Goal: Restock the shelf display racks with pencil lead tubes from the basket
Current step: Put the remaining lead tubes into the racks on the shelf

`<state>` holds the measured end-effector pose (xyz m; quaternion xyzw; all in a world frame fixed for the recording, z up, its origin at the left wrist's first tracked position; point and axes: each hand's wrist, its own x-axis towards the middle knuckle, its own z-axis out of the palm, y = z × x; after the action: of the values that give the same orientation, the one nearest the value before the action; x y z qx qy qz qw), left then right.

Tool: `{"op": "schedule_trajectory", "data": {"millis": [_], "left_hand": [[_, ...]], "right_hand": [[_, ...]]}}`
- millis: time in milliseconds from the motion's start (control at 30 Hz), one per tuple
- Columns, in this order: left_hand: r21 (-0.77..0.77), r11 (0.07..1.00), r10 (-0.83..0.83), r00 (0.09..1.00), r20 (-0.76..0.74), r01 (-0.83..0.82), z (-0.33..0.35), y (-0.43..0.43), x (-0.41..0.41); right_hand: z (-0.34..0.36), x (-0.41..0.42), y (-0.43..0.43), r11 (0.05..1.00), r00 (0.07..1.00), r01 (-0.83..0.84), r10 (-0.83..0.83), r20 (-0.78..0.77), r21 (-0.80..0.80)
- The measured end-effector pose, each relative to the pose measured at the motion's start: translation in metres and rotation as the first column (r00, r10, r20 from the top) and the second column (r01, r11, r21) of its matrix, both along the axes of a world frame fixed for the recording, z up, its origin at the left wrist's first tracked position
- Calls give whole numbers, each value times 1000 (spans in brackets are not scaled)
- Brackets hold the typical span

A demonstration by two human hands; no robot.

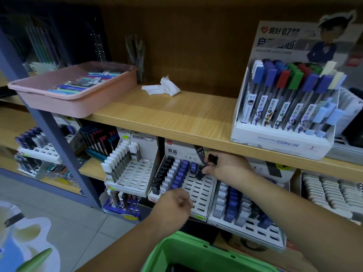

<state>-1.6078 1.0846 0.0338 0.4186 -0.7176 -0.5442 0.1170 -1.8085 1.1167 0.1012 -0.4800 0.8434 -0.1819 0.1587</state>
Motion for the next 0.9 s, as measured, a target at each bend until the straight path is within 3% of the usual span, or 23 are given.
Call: {"op": "schedule_trajectory", "data": {"millis": [200,500,700,767,833,867,900], "left_hand": [[-39,999,-19,999,38,20,-6,-5,8],[-35,998,-45,997,58,47,-7,-9,10],[-38,998,-46,997,67,48,-7,-9,10],[-25,999,-32,998,48,33,-6,-9,11],[-16,1000,-16,1000,23,16,-3,-7,11],[-11,1000,-9,1000,-6,9,-1,-7,11],[-6,1000,-2,999,-44,2,2,-5,11]], "right_hand": [[-15,7,-12,1000,981,-16,20,-194,25],[-23,-1,-22,996,995,-50,56,-80,75],[-14,9,-19,970,949,-140,188,-252,197],[-11,12,-17,973,947,-152,193,-256,174],[-6,18,-14,996,997,-79,80,-19,44],[-3,22,-12,999,977,13,-6,213,-30],[1,26,-11,991,872,120,-75,483,-64]]}}
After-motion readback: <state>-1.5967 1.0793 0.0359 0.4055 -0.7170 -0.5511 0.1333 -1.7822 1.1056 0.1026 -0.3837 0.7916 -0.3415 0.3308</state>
